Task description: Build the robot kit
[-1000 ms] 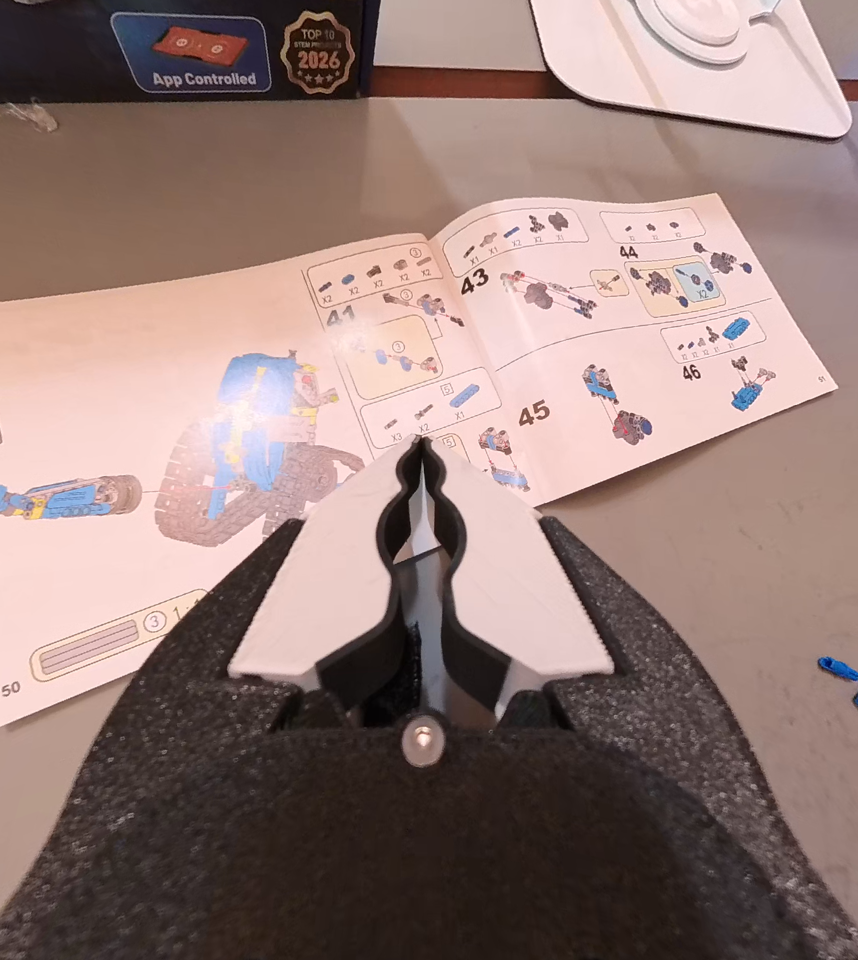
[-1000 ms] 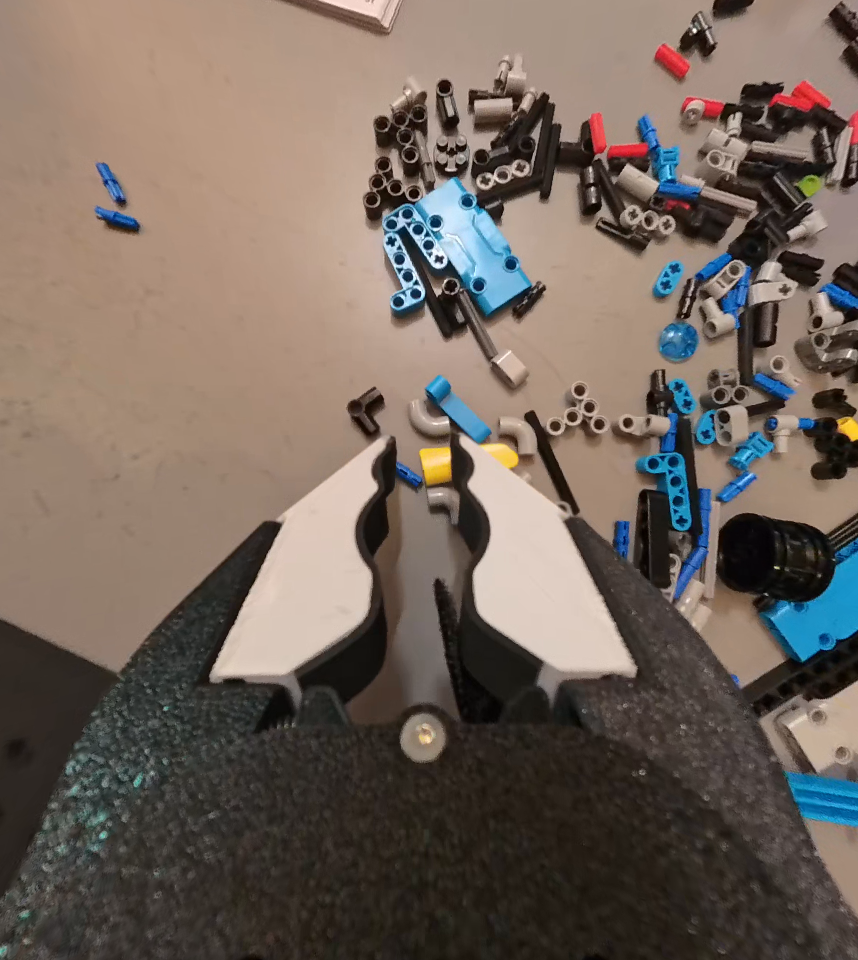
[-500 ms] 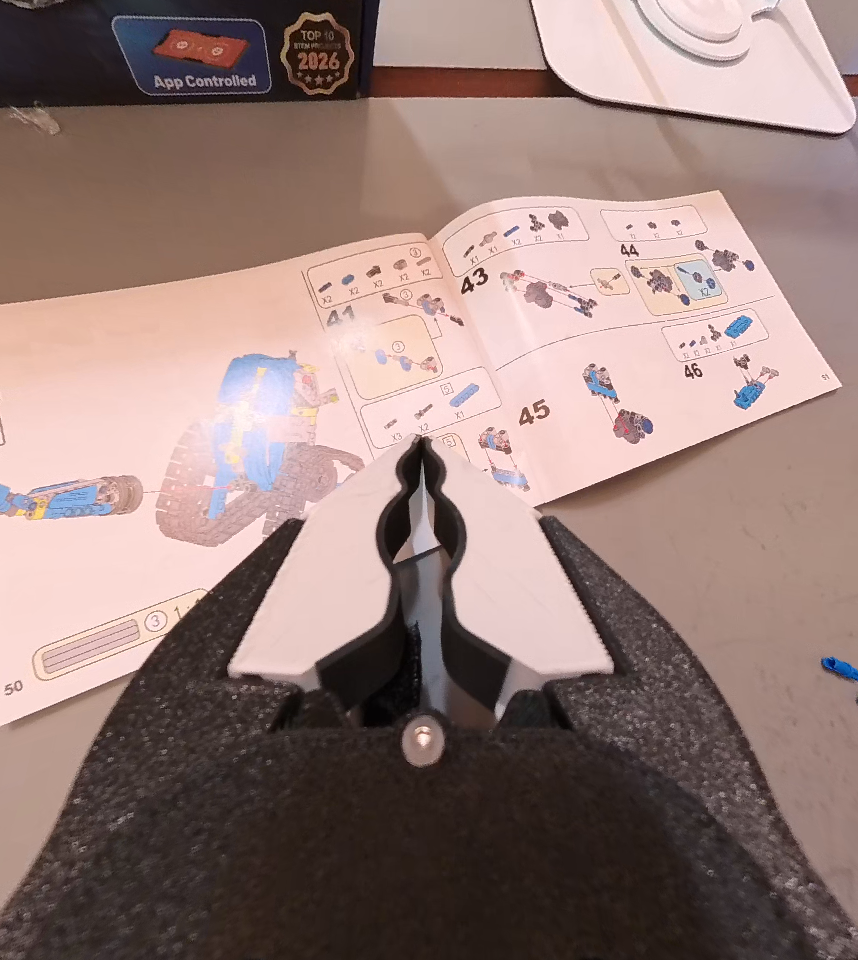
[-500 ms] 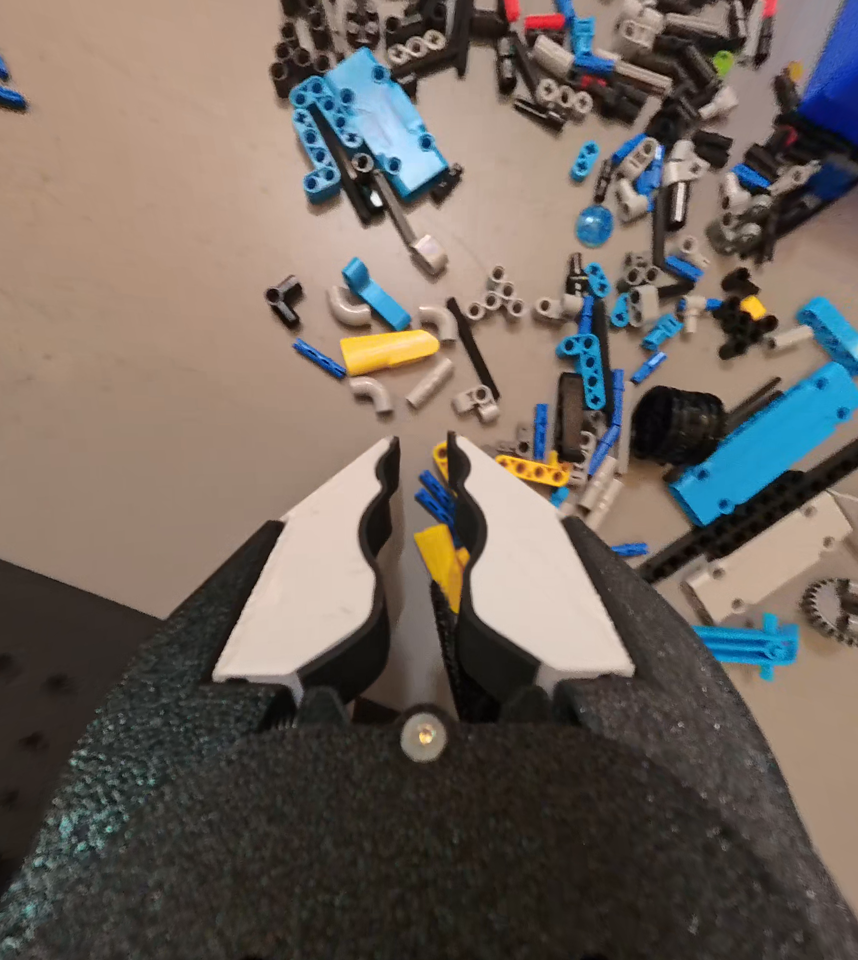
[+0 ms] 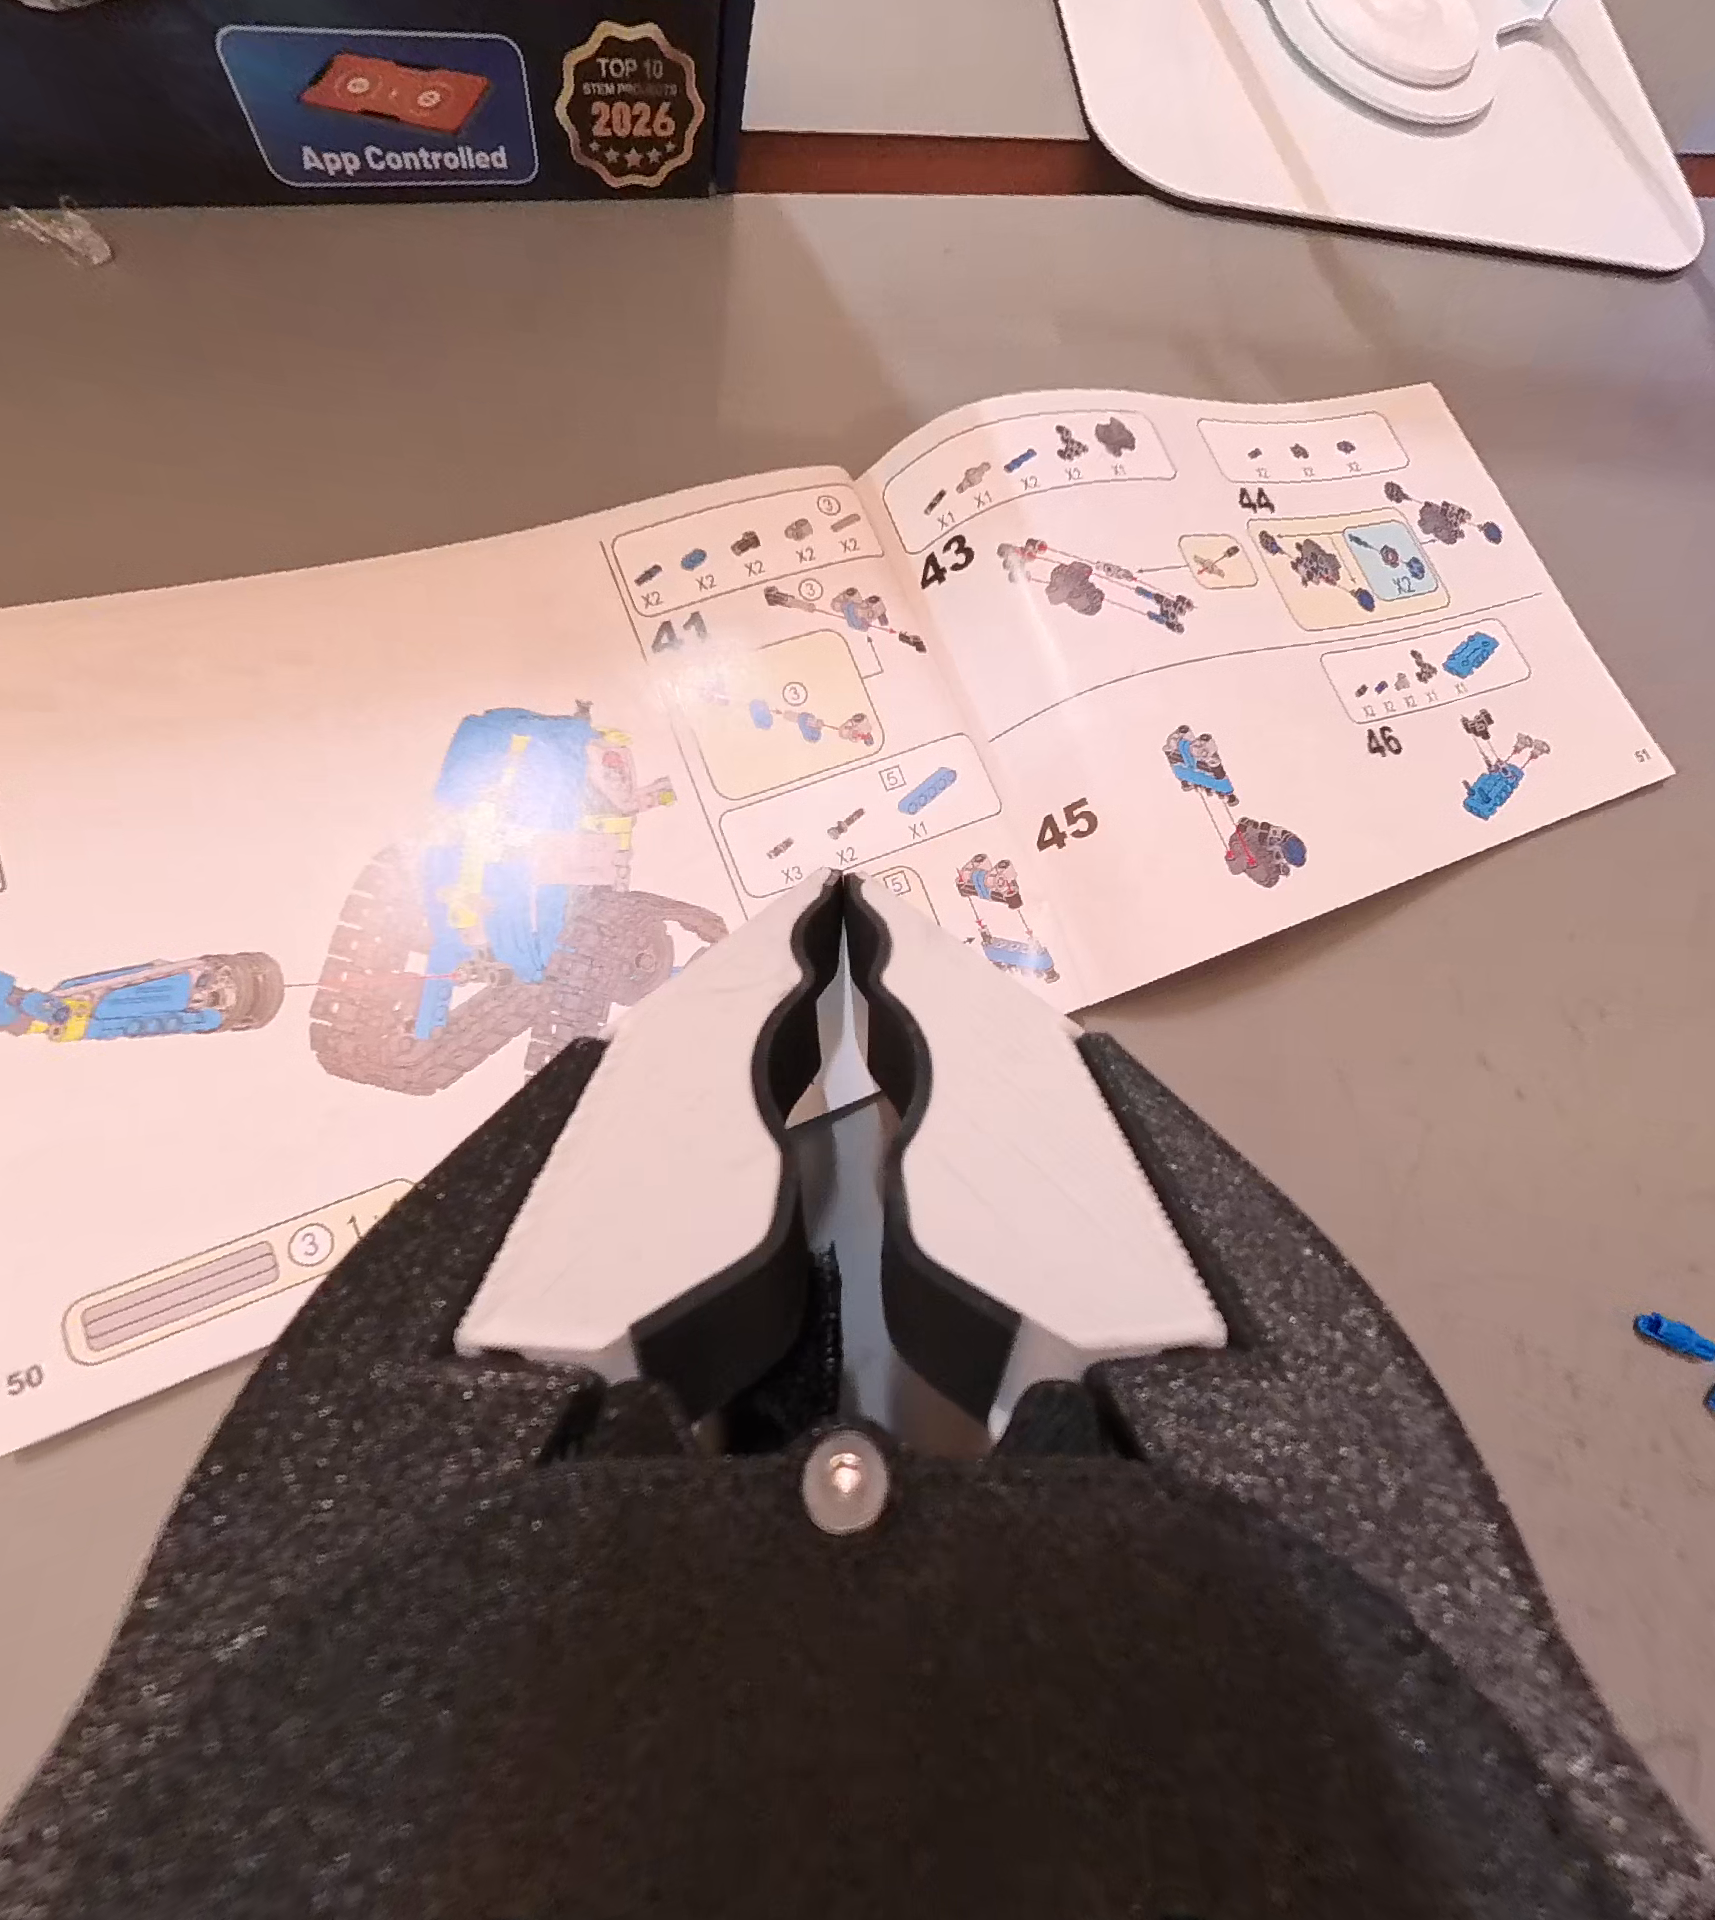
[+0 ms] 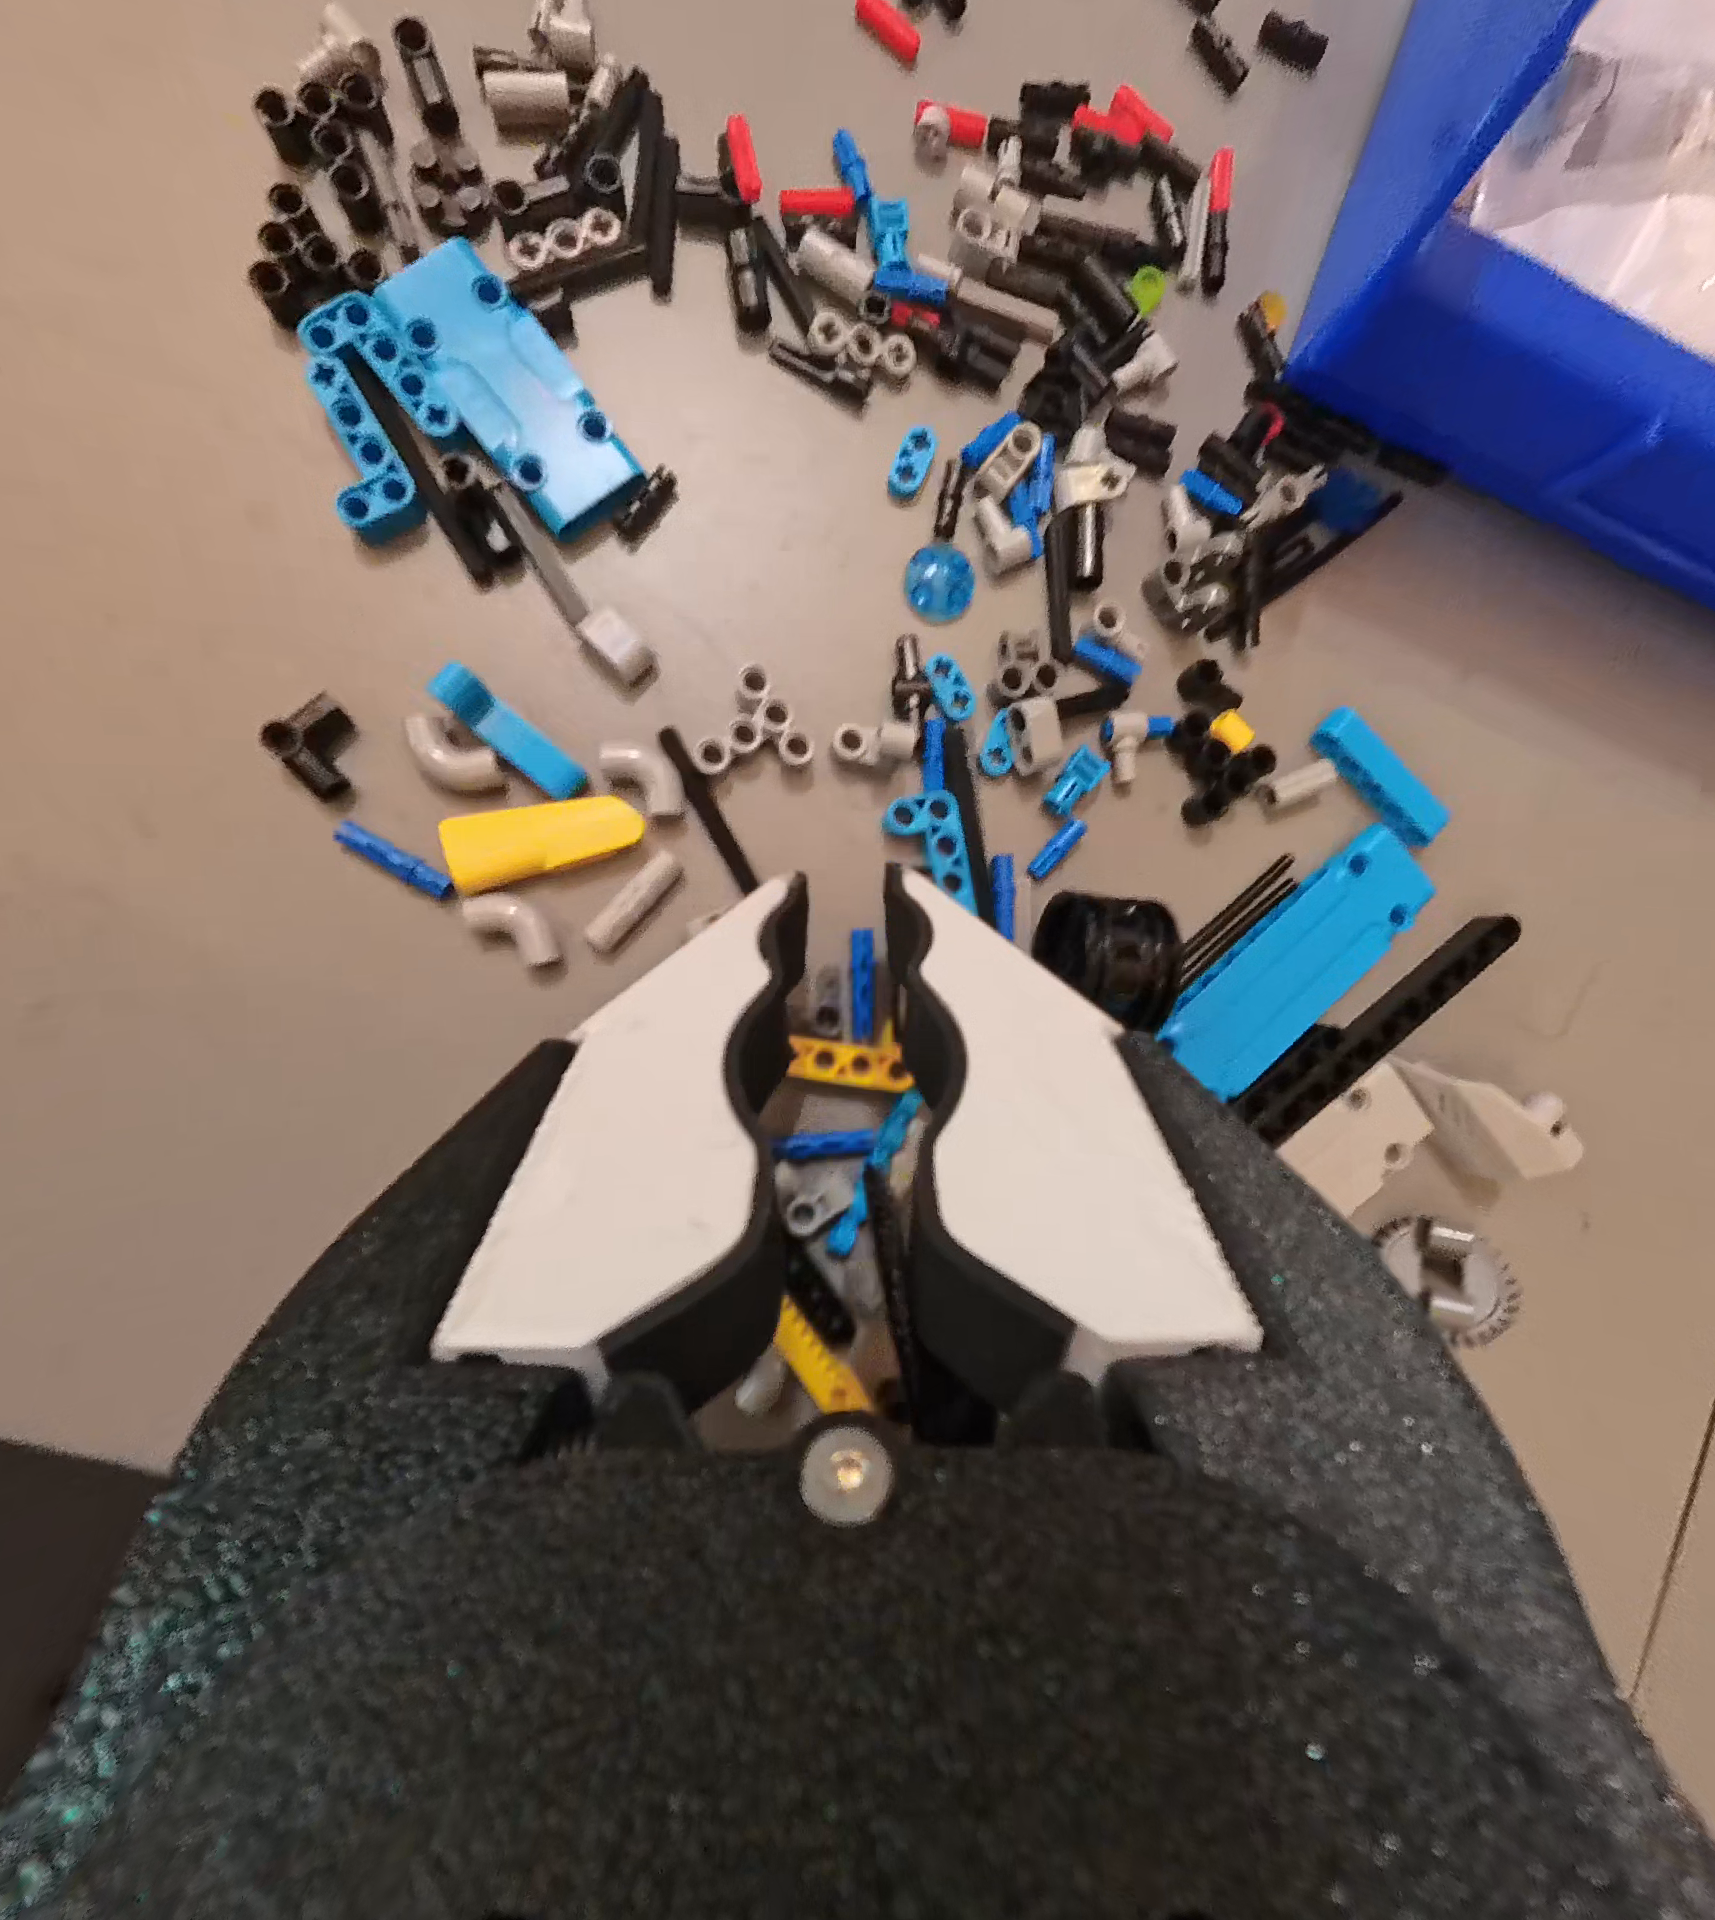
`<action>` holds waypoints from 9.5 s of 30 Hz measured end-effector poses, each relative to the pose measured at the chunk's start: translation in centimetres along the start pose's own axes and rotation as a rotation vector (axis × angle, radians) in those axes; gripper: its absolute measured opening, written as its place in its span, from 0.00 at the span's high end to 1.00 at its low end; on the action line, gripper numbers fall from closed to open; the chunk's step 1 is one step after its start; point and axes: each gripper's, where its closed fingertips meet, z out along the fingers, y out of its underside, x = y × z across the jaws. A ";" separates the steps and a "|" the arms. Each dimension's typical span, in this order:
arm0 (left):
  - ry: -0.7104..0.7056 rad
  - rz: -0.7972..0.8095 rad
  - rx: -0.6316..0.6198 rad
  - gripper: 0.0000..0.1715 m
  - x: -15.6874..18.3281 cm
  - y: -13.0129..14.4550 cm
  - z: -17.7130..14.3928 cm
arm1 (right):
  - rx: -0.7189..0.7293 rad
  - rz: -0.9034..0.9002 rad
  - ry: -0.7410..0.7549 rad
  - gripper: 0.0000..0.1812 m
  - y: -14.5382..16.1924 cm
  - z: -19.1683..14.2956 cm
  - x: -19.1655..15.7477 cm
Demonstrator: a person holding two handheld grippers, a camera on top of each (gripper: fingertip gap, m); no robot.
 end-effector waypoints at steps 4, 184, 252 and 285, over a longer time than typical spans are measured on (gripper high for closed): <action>0.003 -0.003 0.000 1.00 0.0 0.0 0.0 | -0.003 -0.003 0.006 0.92 -1.4 1.3 1.5; 0.022 -0.013 -0.002 1.00 0.3 0.1 0.0 | 0.053 -0.005 -0.163 0.79 -5.6 2.0 -7.1; 0.038 -0.029 -0.002 1.00 0.3 0.1 0.0 | 0.086 -0.418 -0.668 0.96 -8.1 1.1 -22.8; 0.047 -0.031 -0.004 1.00 0.4 0.1 0.0 | 0.090 -0.030 -0.220 0.89 -10.7 7.9 -6.0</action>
